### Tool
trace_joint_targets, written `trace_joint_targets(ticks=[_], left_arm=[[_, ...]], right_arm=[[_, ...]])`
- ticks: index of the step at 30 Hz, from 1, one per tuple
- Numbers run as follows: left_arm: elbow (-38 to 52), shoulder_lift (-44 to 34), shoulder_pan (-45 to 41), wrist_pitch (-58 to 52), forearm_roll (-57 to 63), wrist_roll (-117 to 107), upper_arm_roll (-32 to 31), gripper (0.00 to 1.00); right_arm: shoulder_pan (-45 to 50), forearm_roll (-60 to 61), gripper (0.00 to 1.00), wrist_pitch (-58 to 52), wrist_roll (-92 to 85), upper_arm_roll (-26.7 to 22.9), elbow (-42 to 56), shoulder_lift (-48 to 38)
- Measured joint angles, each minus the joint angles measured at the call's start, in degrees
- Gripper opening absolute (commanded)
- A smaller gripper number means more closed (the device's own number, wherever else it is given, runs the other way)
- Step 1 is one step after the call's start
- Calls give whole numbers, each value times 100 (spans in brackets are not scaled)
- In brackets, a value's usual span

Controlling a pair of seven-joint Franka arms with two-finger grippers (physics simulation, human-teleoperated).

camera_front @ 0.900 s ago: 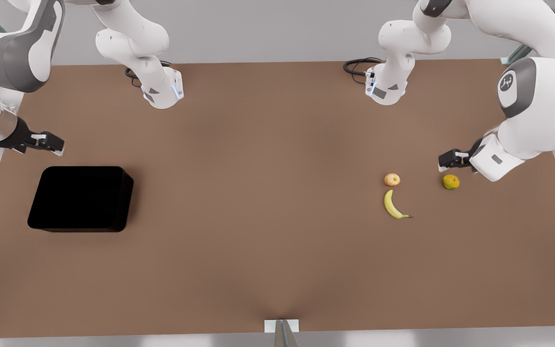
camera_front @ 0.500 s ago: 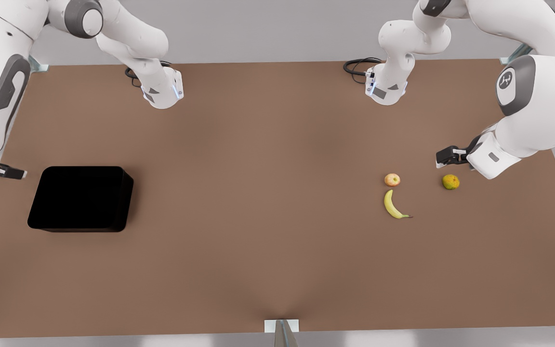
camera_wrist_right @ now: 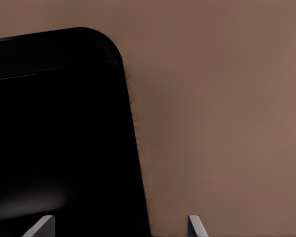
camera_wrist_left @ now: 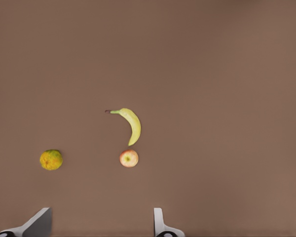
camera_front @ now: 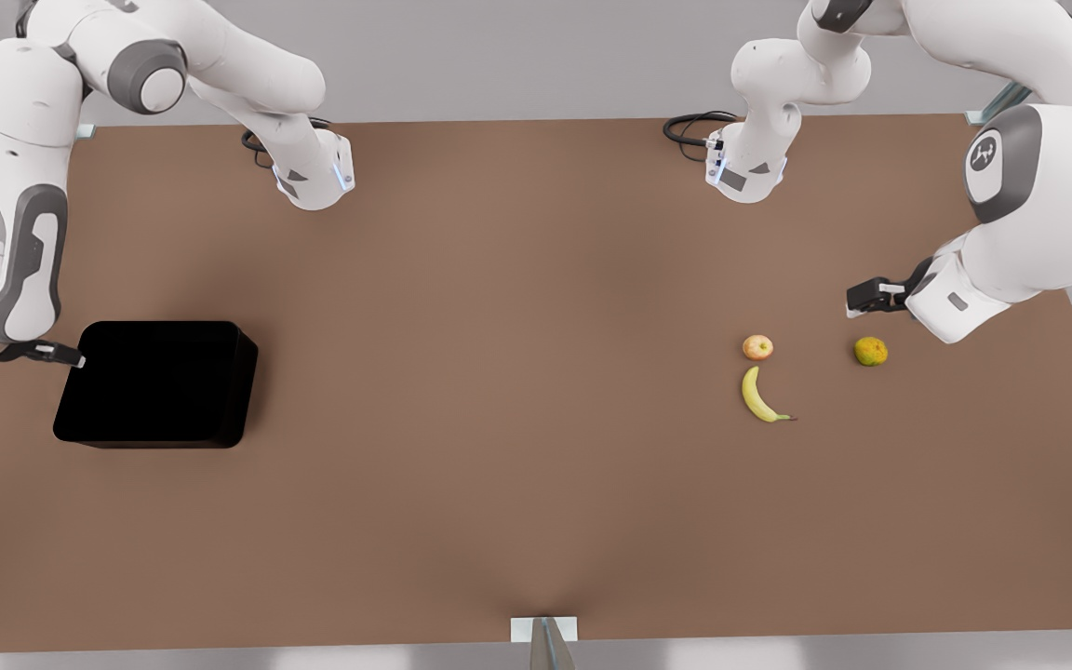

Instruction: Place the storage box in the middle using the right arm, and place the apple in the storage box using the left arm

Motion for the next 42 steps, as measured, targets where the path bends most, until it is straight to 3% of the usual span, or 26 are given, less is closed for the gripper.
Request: trace_joint_targets(ticks=[10,12,13,17,26,32,42], left_arm=[[14,-31,0,-99,-5,2,-8,100],[10,-34,0,-121,-5,2,-9,100],[14,-33,0,-136,-5,3,-9,100],[4,-30,5,-178,-4,3,-9,100],[18,-35,4,-214,-4,3,-10,100],[19,-72,-1,-249,-3,0,-17,100],[26,-84,-5,-269,3,-15,-56,100]], right_arm=[[-72,533,100,442,-930,5,22,781],[-51,568,54,471,-1064,12,25,838],[-44,580,41,482,-1126,18,27,855],[-29,599,22,501,-1340,33,50,894],[4,613,21,311,-1695,34,281,867],[277,692,21,-445,-1842,82,949,536],[2570,1532,21,-1649,-1413,405,2143,581]])
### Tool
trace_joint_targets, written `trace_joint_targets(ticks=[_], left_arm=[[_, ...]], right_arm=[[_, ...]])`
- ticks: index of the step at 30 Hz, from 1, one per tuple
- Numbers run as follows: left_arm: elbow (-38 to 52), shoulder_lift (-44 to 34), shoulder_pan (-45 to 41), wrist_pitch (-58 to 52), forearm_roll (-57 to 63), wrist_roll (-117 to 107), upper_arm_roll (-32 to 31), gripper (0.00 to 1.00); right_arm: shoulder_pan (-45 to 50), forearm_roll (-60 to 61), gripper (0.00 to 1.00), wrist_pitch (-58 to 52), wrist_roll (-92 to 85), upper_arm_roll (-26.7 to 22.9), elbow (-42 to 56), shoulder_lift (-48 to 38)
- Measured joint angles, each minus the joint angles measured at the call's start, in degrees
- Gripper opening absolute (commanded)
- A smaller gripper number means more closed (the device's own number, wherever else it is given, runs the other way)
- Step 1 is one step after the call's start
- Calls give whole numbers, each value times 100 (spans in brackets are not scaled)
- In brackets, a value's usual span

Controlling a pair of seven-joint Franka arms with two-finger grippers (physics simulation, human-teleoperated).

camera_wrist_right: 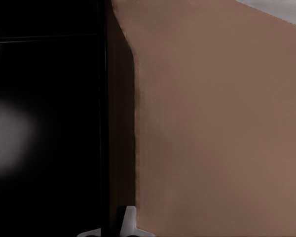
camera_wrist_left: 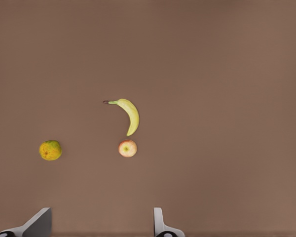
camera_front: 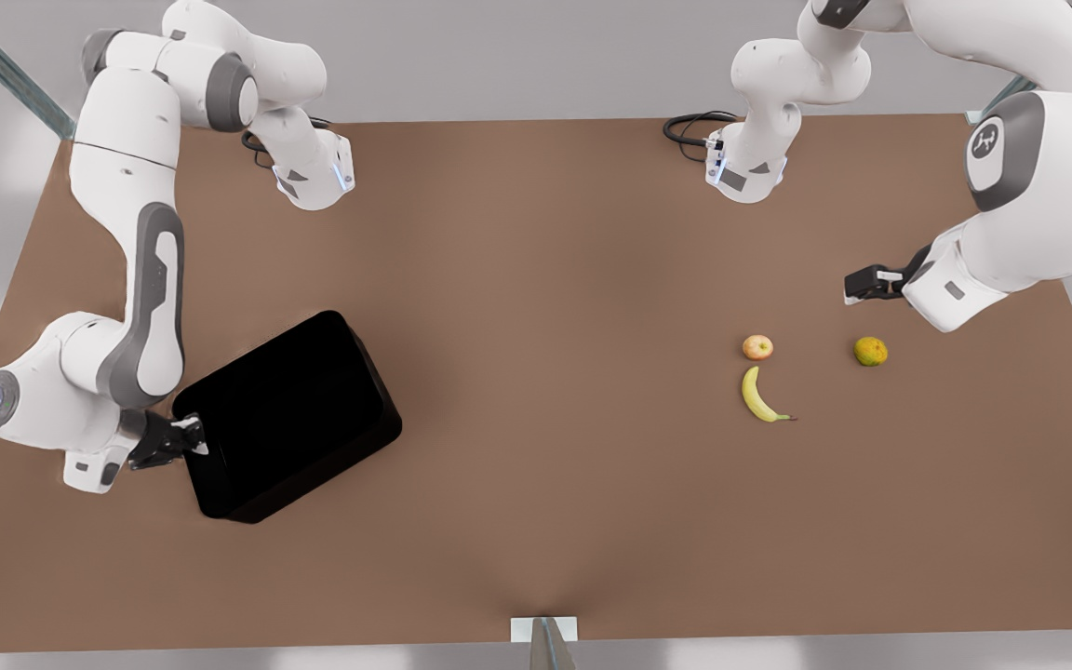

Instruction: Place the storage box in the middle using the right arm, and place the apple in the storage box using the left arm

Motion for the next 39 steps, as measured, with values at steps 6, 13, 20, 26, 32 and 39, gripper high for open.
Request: trace_joint_targets(ticks=[6,13,20,26,32,39], left_arm=[[0,0,5,-2,0,-21,3,100],[0,0,4,1,1,-39,-5,100],[-40,36,1,2,1,-55,-5,100],[-1480,-96,-61,523,45,-111,31,100],[-4324,-258,-524,2938,79,-299,3,100],[-5347,89,-473,4989,43,-317,209,100]], right_arm=[[1348,367,21,85,1298,412,948,799],[2080,452,21,738,3073,517,1923,1891],[2142,311,100,1157,4375,520,2048,2187],[1873,-252,100,767,5298,573,1209,225],[482,-1864,100,-829,5478,575,171,-1837],[403,-2591,100,-1553,5292,642,-283,-2310]])
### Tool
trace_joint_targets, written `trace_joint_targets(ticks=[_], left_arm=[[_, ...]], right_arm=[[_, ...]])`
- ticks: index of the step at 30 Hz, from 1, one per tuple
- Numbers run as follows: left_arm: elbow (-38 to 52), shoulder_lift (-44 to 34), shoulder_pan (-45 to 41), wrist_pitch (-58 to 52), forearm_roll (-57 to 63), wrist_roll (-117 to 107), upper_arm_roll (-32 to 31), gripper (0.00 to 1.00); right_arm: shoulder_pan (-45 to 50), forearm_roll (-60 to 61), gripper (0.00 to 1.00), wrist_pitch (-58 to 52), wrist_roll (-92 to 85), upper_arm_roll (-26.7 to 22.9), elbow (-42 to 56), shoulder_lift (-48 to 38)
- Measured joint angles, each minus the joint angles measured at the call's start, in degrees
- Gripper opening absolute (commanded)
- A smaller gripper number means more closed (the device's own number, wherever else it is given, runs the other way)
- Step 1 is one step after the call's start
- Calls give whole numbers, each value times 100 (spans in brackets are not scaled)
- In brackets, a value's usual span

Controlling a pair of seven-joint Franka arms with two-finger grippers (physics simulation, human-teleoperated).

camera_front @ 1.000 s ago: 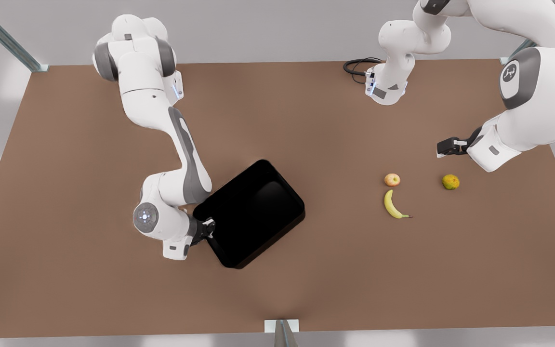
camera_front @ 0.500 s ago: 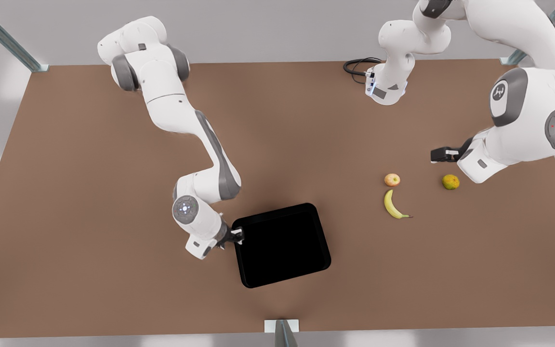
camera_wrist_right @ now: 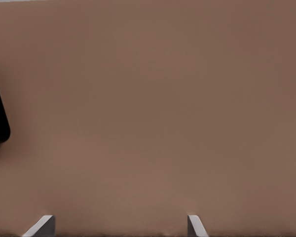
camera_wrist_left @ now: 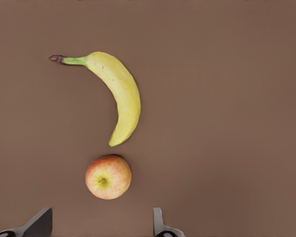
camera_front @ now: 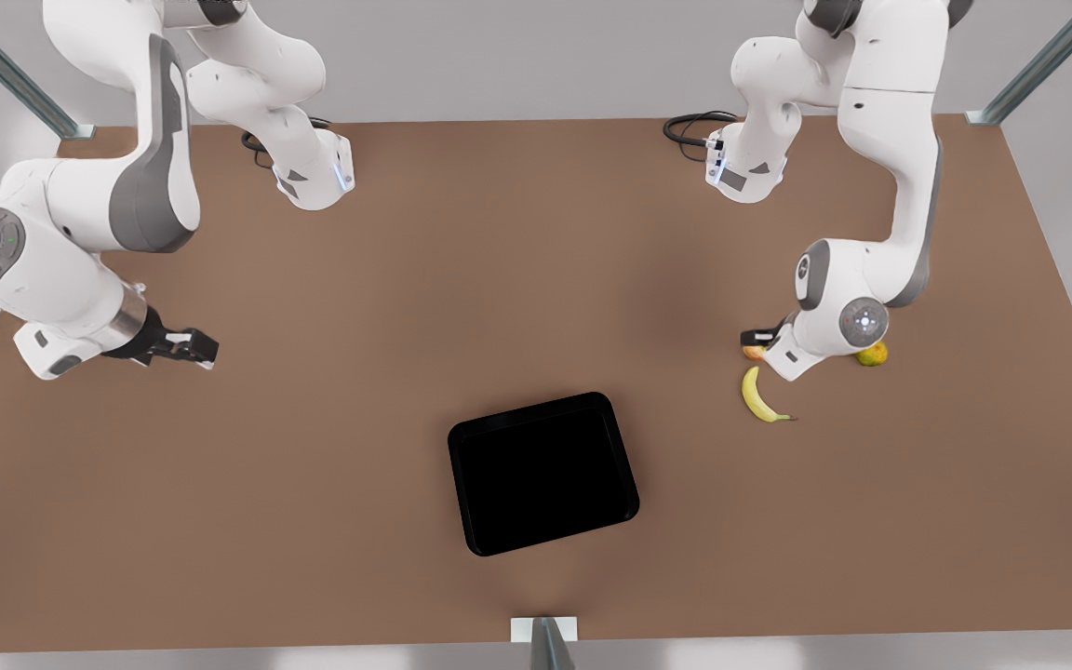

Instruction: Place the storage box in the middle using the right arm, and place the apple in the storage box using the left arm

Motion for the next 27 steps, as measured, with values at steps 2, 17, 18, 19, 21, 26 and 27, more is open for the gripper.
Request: trace_joint_targets(ticks=[2,17,18,19,21,26,27], left_arm=[[-88,110,3,366,-13,5,26,100],[-567,579,-3,1258,-32,40,48,100],[-576,605,-4,1270,-32,42,49,100],[-580,632,-4,1281,-32,44,49,100],[-583,718,1,1309,-32,47,49,100],[-584,886,-5,1407,-28,51,44,79],[-582,893,-5,1423,-22,44,42,70]], right_arm=[[20,-63,100,-101,-42,2,18,88],[14,-153,100,-323,-248,2,73,156],[14,-154,100,-326,-256,2,73,156],[14,-154,100,-329,-265,2,73,156],[15,-155,100,-329,-280,1,73,161],[23,-156,100,-333,-312,1,81,203],[23,-156,100,-335,-317,2,82,206]])
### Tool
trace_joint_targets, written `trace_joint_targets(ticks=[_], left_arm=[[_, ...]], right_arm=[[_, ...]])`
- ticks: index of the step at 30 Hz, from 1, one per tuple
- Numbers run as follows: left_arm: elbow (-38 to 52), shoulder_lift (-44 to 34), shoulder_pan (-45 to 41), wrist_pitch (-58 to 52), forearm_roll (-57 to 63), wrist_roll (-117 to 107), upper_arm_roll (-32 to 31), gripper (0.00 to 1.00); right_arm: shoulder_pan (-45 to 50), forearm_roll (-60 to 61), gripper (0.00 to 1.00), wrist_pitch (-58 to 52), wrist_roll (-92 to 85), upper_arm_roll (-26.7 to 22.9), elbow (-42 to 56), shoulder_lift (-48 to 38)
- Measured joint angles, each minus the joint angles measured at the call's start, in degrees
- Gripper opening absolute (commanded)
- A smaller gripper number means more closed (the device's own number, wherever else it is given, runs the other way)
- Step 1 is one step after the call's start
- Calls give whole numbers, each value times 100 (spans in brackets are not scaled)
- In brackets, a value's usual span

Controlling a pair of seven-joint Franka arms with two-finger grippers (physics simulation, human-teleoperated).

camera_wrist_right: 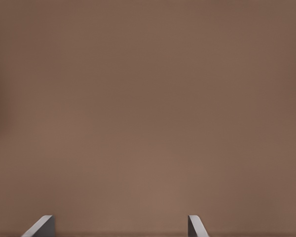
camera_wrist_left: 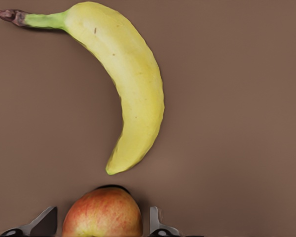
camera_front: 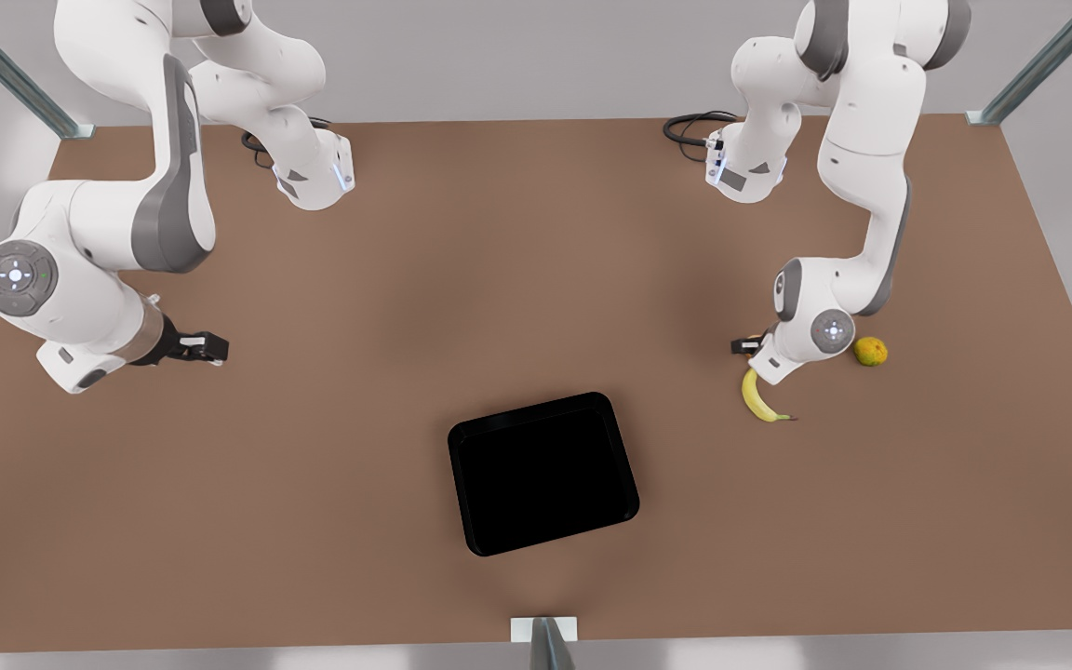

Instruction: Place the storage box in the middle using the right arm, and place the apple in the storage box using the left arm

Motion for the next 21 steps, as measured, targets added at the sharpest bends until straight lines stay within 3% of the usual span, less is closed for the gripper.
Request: trace_joint_targets(ticks=[5,13,15,18,21], left_arm=[[-1,1,0,47,21,-42,-1,60],[316,-941,-88,-815,59,-190,-16,62],[1652,-650,-678,-1413,55,-359,-43,62],[4374,756,-1586,-2377,33,-766,-79,61],[6247,1968,-1845,-2887,17,-1241,-473,60]], right_arm=[[-4,5,100,-10,-25,-3,0,19],[-9,8,100,-21,-57,-9,-9,30],[-10,8,100,-21,-62,-10,-8,39],[-8,8,100,-17,-70,-15,0,57],[-8,8,100,-16,-76,-22,-2,64]])
